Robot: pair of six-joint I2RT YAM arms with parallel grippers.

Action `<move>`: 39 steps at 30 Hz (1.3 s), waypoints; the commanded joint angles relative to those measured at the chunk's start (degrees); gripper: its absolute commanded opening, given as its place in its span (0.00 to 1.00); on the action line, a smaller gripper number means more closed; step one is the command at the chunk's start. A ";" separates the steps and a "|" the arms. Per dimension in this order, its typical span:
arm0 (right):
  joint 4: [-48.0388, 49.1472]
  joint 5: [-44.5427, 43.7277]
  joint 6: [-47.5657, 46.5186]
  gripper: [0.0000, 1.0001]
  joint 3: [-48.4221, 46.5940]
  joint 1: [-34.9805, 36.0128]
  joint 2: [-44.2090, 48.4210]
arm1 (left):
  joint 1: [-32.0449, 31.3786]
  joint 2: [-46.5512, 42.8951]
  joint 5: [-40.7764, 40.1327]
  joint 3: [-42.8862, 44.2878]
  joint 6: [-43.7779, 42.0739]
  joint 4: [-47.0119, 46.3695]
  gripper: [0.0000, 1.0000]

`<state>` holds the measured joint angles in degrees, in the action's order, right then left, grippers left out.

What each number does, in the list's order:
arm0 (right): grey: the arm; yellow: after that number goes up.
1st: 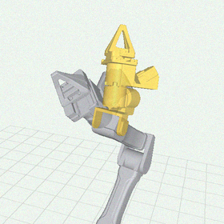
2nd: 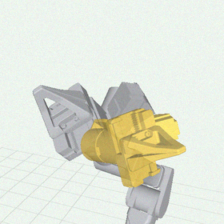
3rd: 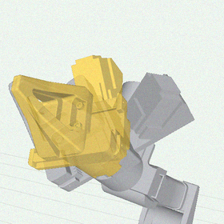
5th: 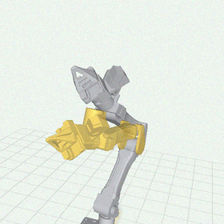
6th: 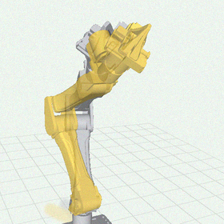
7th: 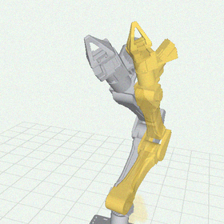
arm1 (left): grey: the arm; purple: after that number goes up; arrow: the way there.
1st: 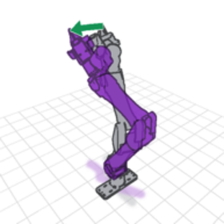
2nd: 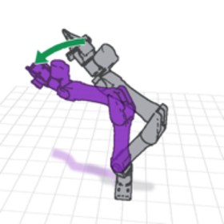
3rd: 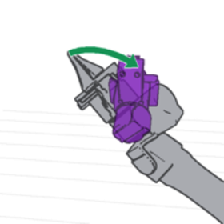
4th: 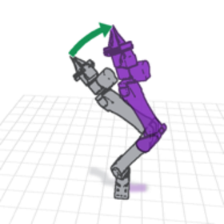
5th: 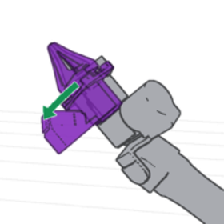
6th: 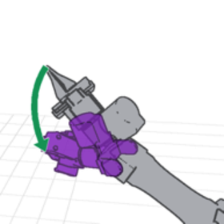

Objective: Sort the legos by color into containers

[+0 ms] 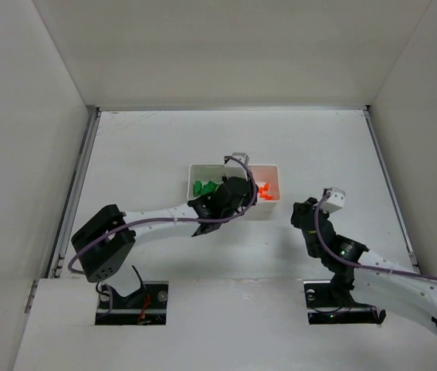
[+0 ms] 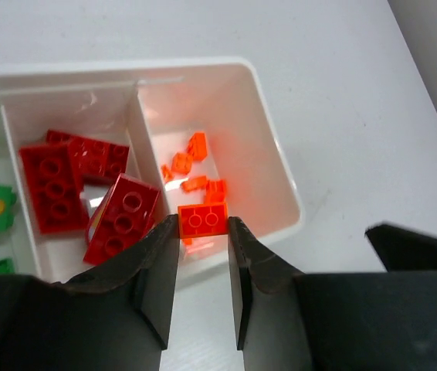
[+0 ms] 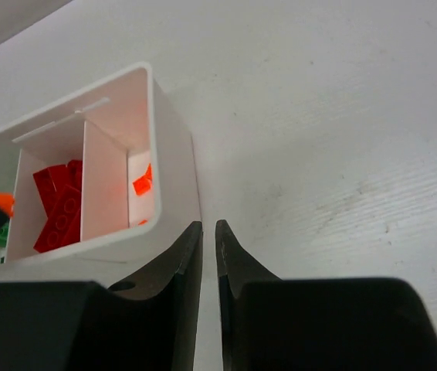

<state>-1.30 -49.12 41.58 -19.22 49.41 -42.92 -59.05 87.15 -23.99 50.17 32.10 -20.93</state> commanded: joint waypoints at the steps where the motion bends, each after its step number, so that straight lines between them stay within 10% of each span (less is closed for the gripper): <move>1: -3.70 -3.78 6.84 0.19 2.52 2.31 5.99 | 0.82 3.80 2.36 6.85 -3.08 -3.07 0.26; 8: -3.54 -3.61 7.37 0.24 5.42 2.75 9.79 | 1.35 11.80 2.63 14.16 -5.73 -1.57 0.40; 14: -2.83 -4.14 6.67 0.26 4.81 3.46 6.80 | 1.17 8.57 2.02 12.85 -6.52 0.27 0.77; 15: -2.74 -4.57 6.67 0.27 4.81 3.54 6.79 | 1.09 7.17 2.02 12.15 -6.96 0.27 1.00; 27: -0.99 -7.04 6.58 0.53 6.13 5.48 7.24 | 1.17 -27.26 -7.03 -15.08 -6.44 2.99 1.00; 39: -0.99 -7.74 6.49 0.58 5.07 5.92 3.80 | 9.86 -63.60 -22.50 -28.02 11.21 40.49 1.00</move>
<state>-4.43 -54.92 48.23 -13.13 54.50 -39.46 -51.35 24.29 -40.84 23.42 35.14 5.50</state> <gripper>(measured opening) 0.577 0.997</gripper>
